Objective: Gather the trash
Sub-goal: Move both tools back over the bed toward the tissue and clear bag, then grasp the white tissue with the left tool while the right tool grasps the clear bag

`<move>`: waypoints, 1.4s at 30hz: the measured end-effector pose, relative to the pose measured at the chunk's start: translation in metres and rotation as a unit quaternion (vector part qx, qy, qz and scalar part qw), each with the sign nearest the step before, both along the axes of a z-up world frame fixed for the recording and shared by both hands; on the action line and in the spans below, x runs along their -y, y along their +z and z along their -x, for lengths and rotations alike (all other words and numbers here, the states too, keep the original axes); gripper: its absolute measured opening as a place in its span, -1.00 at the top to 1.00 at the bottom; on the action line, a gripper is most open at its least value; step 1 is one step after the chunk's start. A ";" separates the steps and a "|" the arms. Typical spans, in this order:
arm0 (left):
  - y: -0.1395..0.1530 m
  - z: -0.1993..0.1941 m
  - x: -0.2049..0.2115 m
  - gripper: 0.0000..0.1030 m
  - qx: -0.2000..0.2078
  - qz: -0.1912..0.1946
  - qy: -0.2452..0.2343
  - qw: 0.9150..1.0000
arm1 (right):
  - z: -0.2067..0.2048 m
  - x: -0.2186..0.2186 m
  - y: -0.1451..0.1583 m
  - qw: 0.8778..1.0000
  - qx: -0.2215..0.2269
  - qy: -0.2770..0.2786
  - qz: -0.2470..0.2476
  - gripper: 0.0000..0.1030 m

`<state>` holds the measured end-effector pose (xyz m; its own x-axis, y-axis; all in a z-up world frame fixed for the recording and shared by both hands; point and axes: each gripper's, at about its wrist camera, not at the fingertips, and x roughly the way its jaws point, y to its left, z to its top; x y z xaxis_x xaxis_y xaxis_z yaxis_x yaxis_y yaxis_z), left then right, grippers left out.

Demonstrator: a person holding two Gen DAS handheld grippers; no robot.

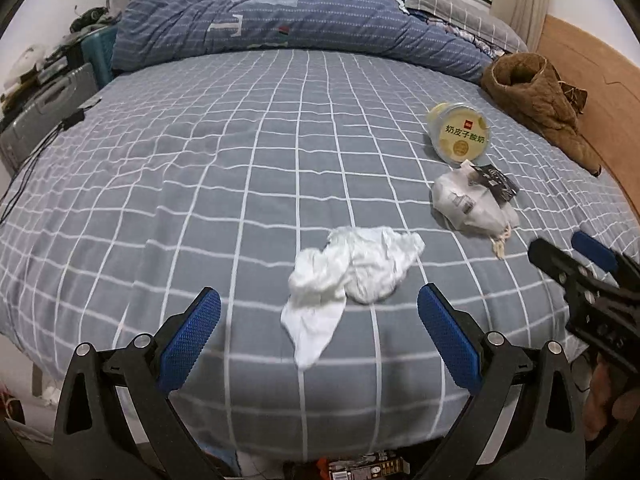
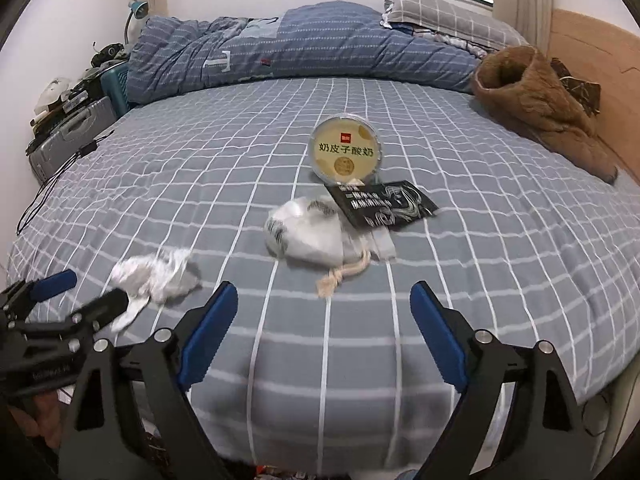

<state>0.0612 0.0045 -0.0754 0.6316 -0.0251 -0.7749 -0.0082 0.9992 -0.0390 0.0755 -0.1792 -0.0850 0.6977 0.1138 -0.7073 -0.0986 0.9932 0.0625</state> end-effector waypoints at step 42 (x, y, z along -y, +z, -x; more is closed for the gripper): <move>-0.030 -0.043 0.002 0.44 -0.029 0.010 -0.019 0.999 | -0.076 -0.020 -0.021 0.998 -0.041 0.039 -0.040 0.38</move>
<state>0.1044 0.0025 -0.1052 0.5841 -0.0631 -0.8092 0.0261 0.9979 -0.0589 0.1520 -0.1588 -0.1055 0.6248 0.2241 -0.7479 -0.1666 0.9741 0.1526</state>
